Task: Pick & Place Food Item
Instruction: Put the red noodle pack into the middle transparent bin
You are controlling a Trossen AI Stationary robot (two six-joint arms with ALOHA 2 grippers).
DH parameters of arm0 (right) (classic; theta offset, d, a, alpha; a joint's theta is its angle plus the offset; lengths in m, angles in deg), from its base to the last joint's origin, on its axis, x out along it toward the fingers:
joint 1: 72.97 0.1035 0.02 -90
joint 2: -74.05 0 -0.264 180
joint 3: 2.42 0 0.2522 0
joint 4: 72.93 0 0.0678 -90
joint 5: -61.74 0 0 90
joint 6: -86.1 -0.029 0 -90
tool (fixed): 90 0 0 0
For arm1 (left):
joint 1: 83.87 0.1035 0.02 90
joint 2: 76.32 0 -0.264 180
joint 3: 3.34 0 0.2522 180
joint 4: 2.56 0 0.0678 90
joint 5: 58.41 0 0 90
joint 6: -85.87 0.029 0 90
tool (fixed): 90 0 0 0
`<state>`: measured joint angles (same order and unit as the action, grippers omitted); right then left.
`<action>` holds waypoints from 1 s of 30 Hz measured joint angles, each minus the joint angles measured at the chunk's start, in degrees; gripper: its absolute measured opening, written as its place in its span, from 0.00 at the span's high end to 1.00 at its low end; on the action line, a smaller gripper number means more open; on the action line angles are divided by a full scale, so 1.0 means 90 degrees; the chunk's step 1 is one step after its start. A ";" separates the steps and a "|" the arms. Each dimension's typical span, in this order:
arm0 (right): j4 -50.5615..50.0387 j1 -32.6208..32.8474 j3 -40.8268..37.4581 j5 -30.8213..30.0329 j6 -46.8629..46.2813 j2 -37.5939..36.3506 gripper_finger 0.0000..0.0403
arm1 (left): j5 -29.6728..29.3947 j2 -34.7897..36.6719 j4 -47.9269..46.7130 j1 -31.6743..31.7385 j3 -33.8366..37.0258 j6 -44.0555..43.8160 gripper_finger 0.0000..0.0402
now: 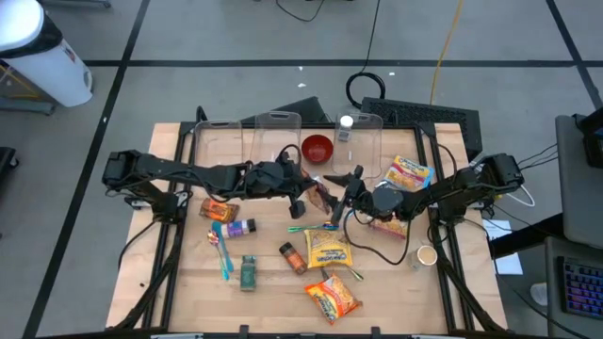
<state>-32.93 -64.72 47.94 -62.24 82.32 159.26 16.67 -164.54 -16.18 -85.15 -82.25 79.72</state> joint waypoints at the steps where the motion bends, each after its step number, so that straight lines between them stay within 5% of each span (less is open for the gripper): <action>1: 0.0005 0.0000 0.0000 0.0000 0.0004 0.0000 0.51 | 0.0002 0.0000 0.0000 0.0000 0.0000 -0.0002 0.99; 26: -0.0013 0.0000 0.0000 0.0185 0.0225 0.0000 0.98 | 0.0158 0.0002 -0.0031 -0.0001 0.0000 -0.0012 0.99; 30: -0.0040 0.0000 0.0000 0.0187 0.0308 0.0000 0.99 | 0.0162 0.0002 -0.0024 -0.0014 0.0000 -0.0012 0.98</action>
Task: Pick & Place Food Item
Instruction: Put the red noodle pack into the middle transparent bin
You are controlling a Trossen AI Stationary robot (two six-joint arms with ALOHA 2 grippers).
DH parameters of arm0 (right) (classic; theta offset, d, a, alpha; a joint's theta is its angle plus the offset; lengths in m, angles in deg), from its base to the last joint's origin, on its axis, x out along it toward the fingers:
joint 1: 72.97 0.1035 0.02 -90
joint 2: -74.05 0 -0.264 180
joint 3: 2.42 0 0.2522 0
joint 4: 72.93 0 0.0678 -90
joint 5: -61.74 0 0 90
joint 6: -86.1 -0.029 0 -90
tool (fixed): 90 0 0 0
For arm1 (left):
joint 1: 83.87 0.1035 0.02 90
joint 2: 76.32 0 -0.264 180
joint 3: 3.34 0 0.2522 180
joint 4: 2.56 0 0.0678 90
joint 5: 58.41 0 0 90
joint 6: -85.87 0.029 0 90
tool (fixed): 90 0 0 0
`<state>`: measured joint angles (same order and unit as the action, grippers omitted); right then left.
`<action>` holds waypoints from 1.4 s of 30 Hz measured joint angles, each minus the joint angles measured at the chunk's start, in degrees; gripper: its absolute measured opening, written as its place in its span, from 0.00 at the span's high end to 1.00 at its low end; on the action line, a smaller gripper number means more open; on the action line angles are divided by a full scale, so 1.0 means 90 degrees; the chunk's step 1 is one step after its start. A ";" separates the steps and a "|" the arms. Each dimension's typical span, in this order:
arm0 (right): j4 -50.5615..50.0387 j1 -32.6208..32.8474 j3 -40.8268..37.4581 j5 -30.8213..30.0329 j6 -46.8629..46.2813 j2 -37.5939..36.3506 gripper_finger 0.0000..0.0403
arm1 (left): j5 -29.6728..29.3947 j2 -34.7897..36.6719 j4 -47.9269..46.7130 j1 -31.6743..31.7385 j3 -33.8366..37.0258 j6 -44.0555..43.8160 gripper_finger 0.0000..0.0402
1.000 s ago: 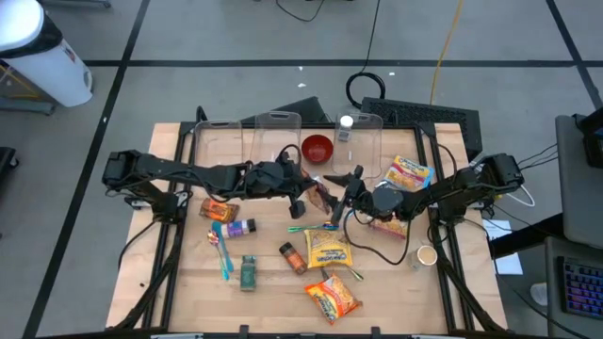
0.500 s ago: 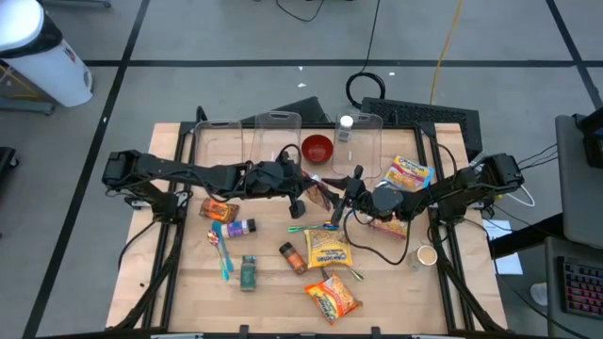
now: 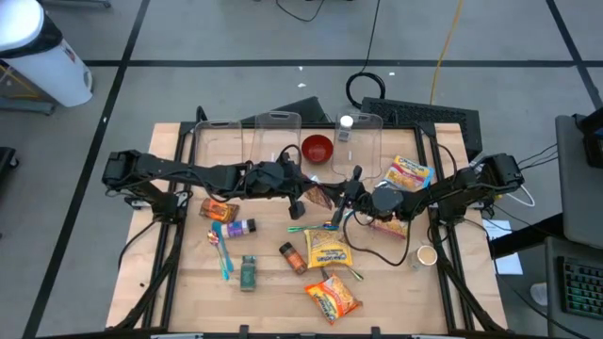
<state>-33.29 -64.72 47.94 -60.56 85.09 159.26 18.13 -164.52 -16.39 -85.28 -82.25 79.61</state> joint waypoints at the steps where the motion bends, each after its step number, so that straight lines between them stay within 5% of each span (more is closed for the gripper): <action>1: -0.0004 0.0000 0.0000 0.0000 0.0008 0.0000 1.00 | 0.0002 0.0000 0.0000 -0.0002 0.0000 0.0000 0.99; 6: -0.0003 0.0000 0.0000 -0.0004 0.0046 0.0000 1.00 | 0.0010 0.0000 0.0024 -0.0008 0.0000 0.0003 0.97; 25: -0.0251 -0.0002 0.0000 -0.0016 0.0383 0.0000 1.00 | 0.0010 0.0046 0.0091 -0.0015 0.0000 0.1432 0.56; 36: -0.0422 -0.0002 -0.0002 0.0769 0.0369 -0.0224 1.00 | -0.0008 0.1001 -0.1313 -0.0015 0.0000 0.1683 0.50; 42: -0.0365 -0.0002 -0.0002 0.1638 0.0216 -0.0511 1.00 | 0.0567 0.1195 -0.1722 0.0018 0.0000 0.1712 0.50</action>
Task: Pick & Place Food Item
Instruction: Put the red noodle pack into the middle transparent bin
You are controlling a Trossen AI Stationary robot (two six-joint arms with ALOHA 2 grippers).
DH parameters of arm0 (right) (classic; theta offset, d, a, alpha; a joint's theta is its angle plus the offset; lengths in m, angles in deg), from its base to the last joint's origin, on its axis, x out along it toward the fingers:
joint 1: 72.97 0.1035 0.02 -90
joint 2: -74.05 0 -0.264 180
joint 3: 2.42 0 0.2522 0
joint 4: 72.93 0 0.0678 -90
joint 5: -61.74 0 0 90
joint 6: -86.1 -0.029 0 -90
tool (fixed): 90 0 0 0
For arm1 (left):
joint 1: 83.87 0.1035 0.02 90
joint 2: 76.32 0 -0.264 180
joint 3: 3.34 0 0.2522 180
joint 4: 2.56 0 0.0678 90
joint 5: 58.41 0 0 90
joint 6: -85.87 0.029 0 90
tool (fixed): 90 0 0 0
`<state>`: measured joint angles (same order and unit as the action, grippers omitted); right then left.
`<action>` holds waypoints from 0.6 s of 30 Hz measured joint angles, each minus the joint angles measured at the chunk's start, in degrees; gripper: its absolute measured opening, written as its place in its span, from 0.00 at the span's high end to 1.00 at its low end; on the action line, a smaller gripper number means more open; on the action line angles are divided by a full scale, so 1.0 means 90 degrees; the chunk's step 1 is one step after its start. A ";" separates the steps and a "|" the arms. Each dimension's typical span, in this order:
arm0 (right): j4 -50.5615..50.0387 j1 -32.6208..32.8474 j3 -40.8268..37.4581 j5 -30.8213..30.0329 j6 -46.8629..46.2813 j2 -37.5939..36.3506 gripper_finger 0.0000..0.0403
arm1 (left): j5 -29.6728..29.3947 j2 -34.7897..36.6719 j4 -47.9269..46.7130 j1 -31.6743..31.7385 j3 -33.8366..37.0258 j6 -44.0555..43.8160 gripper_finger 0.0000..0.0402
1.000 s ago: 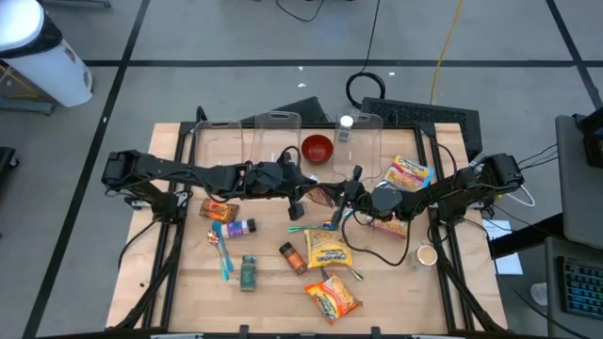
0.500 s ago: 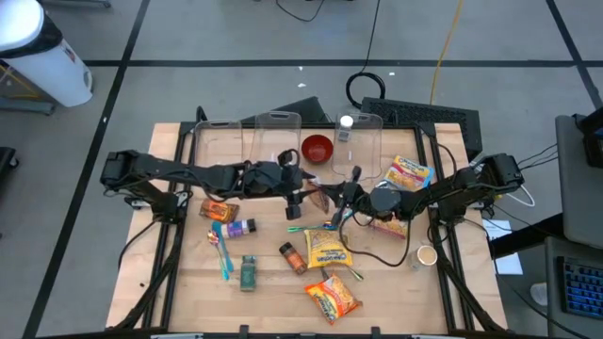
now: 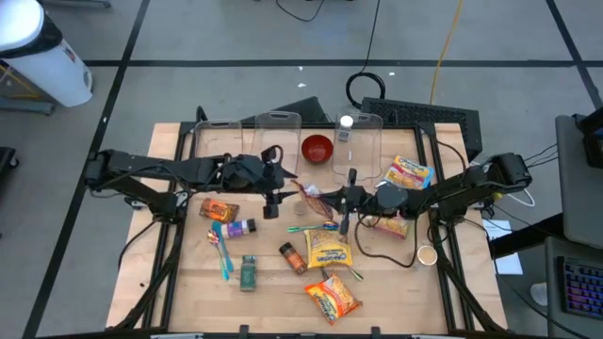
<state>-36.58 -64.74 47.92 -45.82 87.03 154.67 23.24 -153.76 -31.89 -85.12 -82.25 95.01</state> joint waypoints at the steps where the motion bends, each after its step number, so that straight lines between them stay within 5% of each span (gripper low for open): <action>1: -0.0030 0.0000 0.0000 0.0072 -0.0025 -0.0048 1.00 | 0.0194 -0.0008 -0.0033 0.0021 0.0000 0.0000 0.50; 5: -0.0026 0.0013 0.0000 0.0172 -0.0029 -0.0114 1.00 | 0.0720 -0.0105 -0.0005 0.0153 0.0000 -0.0019 0.50; 18: -0.0013 0.0015 0.0000 0.0485 -0.0097 -0.0109 1.00 | 0.0888 -0.0388 0.0171 0.0354 0.0002 0.0085 0.50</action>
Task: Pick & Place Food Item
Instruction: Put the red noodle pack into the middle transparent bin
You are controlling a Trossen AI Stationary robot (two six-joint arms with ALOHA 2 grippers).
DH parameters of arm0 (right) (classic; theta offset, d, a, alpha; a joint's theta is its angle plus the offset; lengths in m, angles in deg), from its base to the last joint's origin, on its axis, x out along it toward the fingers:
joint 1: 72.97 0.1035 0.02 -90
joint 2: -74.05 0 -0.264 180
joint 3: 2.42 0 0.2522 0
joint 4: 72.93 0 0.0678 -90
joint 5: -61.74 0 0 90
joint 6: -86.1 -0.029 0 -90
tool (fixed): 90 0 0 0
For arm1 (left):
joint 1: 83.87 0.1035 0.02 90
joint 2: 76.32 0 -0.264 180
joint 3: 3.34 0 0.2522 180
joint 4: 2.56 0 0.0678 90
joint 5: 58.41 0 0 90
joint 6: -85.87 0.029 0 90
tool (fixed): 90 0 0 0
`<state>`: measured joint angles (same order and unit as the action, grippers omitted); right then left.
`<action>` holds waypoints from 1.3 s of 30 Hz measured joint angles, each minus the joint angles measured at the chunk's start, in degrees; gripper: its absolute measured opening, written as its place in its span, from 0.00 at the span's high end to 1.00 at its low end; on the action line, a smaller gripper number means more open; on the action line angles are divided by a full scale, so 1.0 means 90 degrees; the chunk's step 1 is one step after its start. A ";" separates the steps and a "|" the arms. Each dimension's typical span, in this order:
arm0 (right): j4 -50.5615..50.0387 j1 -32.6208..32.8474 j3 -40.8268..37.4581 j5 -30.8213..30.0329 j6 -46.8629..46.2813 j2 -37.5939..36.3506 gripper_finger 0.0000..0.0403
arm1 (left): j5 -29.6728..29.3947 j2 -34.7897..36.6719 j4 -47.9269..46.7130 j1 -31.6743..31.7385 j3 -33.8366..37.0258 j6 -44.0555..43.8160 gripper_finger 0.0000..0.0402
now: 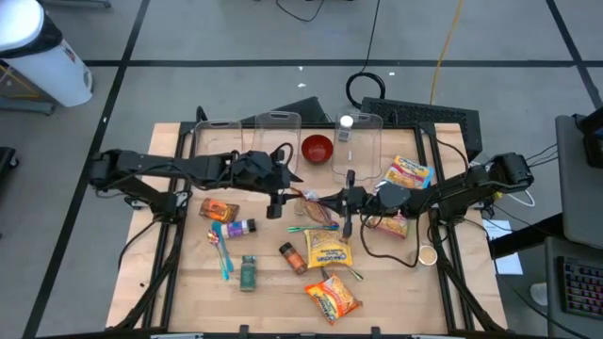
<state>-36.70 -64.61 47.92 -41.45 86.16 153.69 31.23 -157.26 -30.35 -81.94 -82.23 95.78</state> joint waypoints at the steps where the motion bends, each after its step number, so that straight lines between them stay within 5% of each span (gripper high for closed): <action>1: 0.0000 0.0000 0.0000 0.0001 0.0000 0.0000 1.00 | 0.0075 -0.0011 -0.0041 0.0017 0.0000 -0.0005 0.50; 25: 0.0194 -0.0001 0.0000 0.0503 -0.0002 0.0002 1.00 | 0.1272 -0.0343 -0.0058 0.0330 0.0002 -0.0125 0.52; 39: 0.0206 -0.0002 0.0000 0.0503 0.0002 0.0002 1.00 | 0.1225 -0.0345 0.0106 0.0330 0.0002 -0.0093 0.97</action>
<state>-34.84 -64.63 47.92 -36.93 86.17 153.71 42.26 -160.37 -29.40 -78.97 -82.21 94.94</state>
